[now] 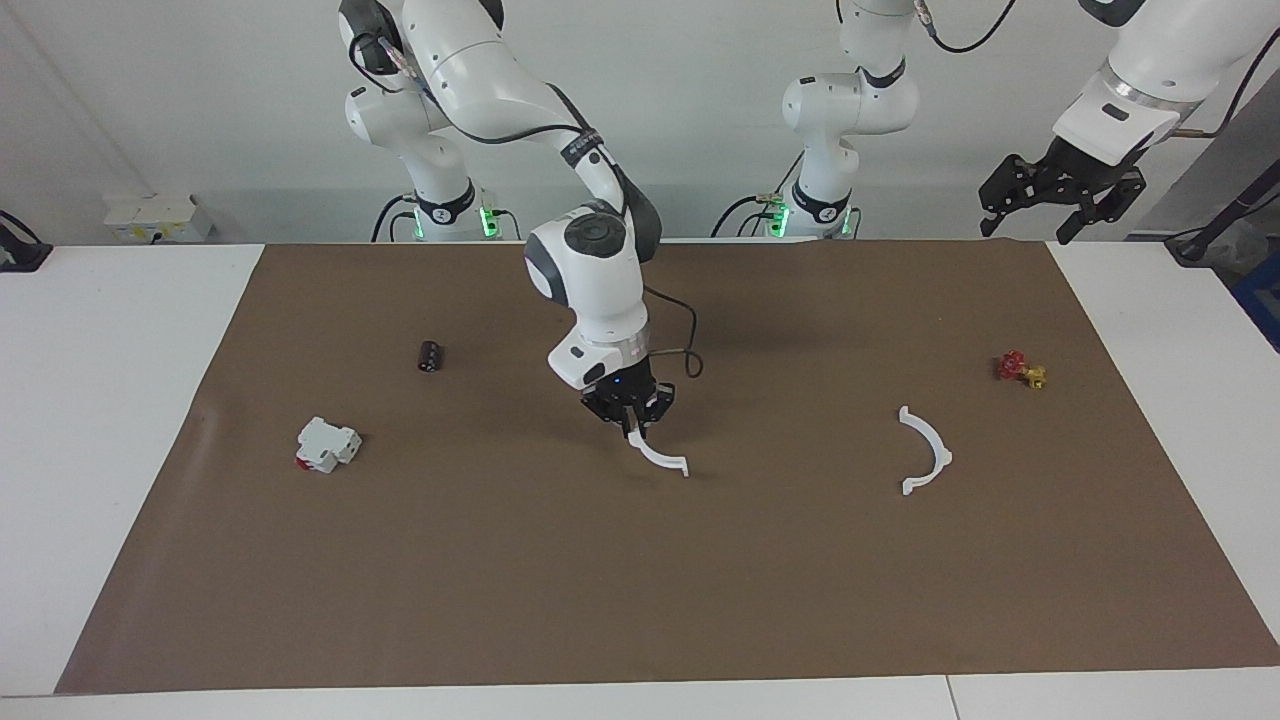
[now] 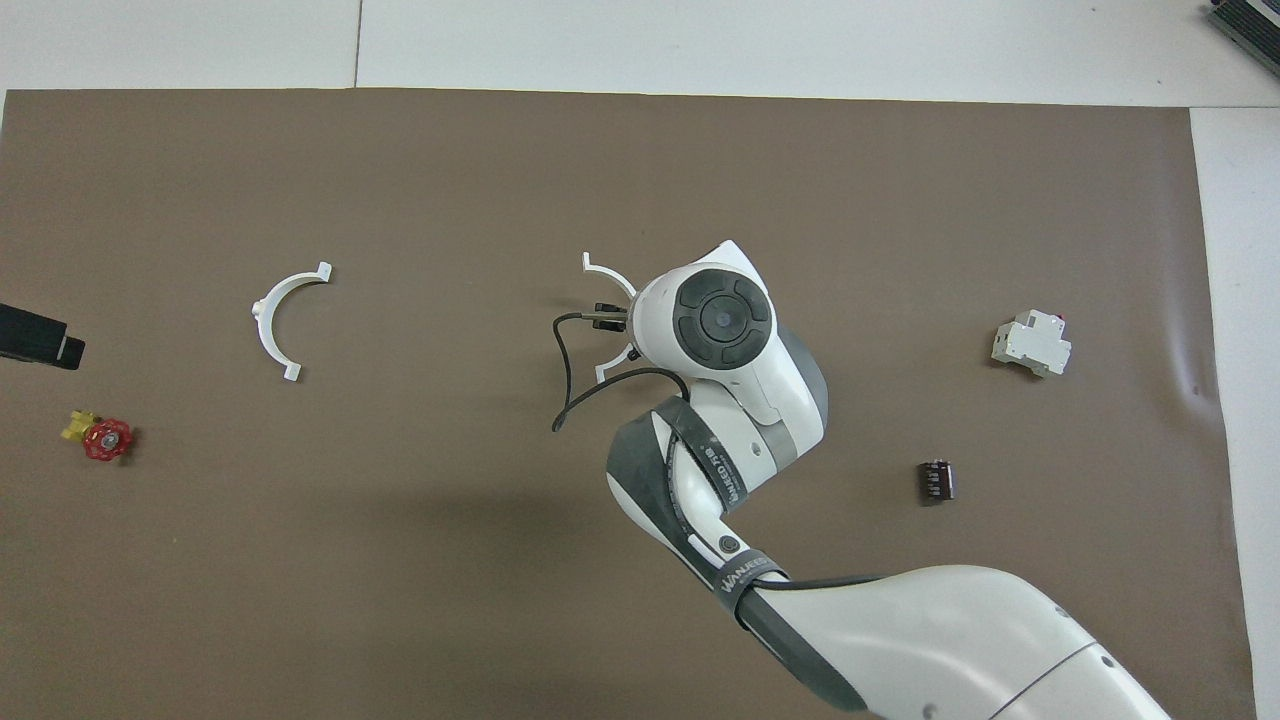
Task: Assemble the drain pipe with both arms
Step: 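Carry the white clamp half with the right gripper toward the mat center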
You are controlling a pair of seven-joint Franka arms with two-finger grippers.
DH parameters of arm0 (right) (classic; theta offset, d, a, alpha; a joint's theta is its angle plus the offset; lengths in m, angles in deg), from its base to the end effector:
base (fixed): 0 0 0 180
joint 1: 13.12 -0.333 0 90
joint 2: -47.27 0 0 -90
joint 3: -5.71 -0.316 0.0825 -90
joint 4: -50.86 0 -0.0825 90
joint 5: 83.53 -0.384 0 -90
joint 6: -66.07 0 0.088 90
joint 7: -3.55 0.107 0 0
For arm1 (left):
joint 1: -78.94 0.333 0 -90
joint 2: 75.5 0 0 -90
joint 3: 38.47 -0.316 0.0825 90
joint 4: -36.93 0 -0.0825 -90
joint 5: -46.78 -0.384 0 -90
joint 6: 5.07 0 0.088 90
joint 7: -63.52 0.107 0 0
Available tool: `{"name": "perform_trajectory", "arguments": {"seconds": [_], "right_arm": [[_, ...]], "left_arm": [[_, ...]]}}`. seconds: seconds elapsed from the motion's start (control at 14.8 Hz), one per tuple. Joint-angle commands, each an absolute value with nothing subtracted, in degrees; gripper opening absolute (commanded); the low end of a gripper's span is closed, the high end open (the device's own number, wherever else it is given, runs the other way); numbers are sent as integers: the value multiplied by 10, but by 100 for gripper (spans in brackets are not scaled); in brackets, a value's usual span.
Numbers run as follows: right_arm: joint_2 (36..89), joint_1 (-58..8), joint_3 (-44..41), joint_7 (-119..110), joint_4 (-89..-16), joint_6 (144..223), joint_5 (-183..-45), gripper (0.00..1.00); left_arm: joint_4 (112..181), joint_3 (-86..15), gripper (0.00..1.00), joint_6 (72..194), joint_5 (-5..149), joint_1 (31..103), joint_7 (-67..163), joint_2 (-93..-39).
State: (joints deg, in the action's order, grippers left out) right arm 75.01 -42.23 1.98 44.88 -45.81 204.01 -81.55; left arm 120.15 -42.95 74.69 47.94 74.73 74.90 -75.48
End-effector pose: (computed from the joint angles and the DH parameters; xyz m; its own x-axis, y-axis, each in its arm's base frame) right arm 0.5863 0.3716 0.3425 0.9734 -0.1476 0.1754 -0.1204 -0.9803 -0.1566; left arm 0.5356 0.0001 0.6640 0.9790 -0.1962 -0.0555 -0.1947 -0.9804 0.0317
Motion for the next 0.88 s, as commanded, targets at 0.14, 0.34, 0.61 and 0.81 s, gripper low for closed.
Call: {"name": "perform_trajectory", "arguments": {"seconds": [0.14,0.34,0.61,0.81], "right_arm": [[793,-440,21,475,-437,2045,-819,0],[809,-446,22,534,-426,2043,-805,0],[808,-444,24,581,-427,2035,-803,0],[808,-443,25,584,-430,2040,-796,0]], "left_arm": [[1221,-423,100,733,470,753,744,-773],[1245,-423,100,780,470,753,744,-778],[1360,-423,100,889,470,753,745,-818],[1412,-423,100,991,470,753,747,-810]]}}
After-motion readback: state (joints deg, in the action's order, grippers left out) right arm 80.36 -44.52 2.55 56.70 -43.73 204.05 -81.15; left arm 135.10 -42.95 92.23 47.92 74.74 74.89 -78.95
